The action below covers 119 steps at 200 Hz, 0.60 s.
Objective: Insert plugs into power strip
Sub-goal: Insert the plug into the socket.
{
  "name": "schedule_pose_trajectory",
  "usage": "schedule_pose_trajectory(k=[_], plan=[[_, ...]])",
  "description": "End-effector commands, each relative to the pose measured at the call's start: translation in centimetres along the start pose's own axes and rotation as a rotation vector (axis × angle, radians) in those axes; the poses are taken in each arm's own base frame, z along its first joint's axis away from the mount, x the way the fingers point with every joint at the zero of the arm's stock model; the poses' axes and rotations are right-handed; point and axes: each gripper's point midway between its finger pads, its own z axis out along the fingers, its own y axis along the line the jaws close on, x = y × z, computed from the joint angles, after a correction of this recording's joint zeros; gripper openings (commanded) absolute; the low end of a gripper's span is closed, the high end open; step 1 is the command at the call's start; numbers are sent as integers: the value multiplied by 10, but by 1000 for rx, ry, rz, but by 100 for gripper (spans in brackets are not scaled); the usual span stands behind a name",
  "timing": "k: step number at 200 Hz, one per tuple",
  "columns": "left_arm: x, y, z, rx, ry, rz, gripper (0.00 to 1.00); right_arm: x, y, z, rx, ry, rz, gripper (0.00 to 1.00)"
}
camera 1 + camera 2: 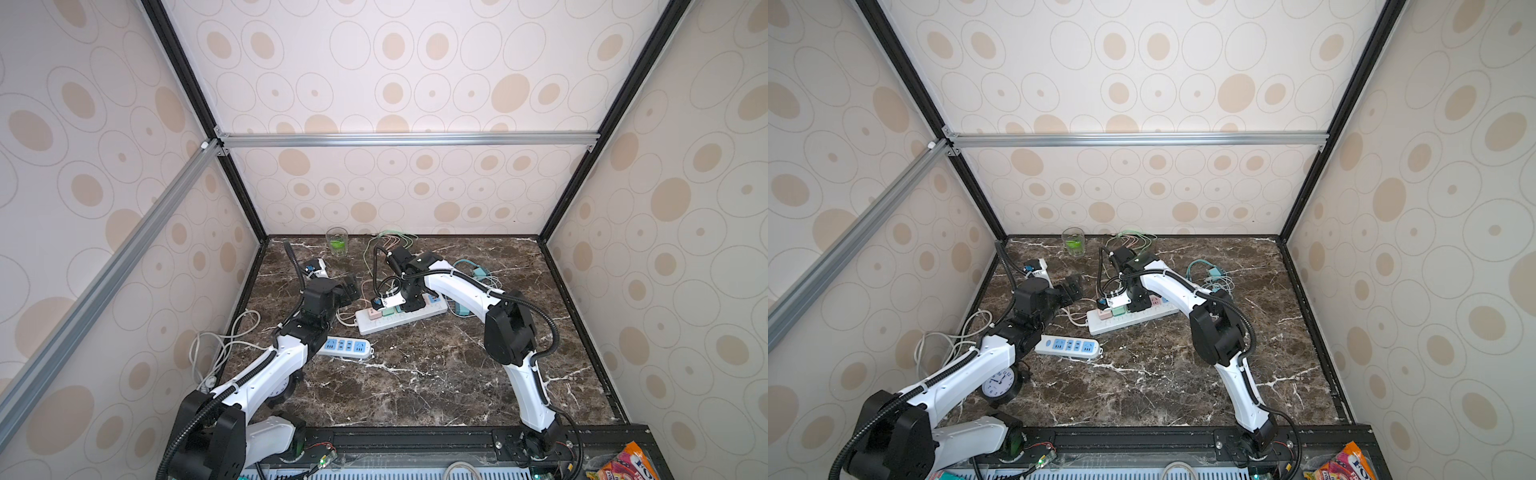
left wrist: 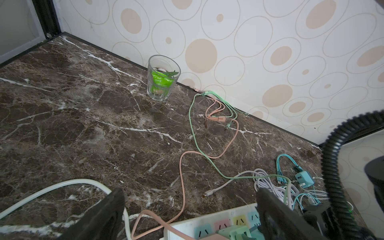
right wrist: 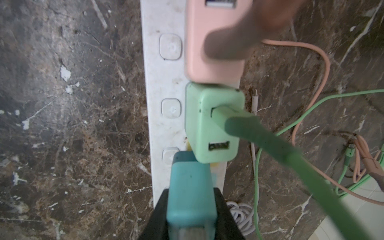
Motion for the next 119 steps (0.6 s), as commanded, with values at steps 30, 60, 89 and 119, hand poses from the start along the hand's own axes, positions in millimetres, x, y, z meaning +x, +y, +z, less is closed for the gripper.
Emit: schedule_pose_trajectory(k=[30,60,89,119], plan=[[-7,2,-3,-4,-23,-7,98,-2,6,15,-13,4,-43,0],[-7,3,-3,-4,-25,-13,98,-1,13,18,-37,34,-87,0],[-7,3,-2,-4,-23,-11,98,6,40,24,-180,77,-69,0],[-7,4,-3,-8,-21,-3,98,15,63,20,-297,142,2,0]])
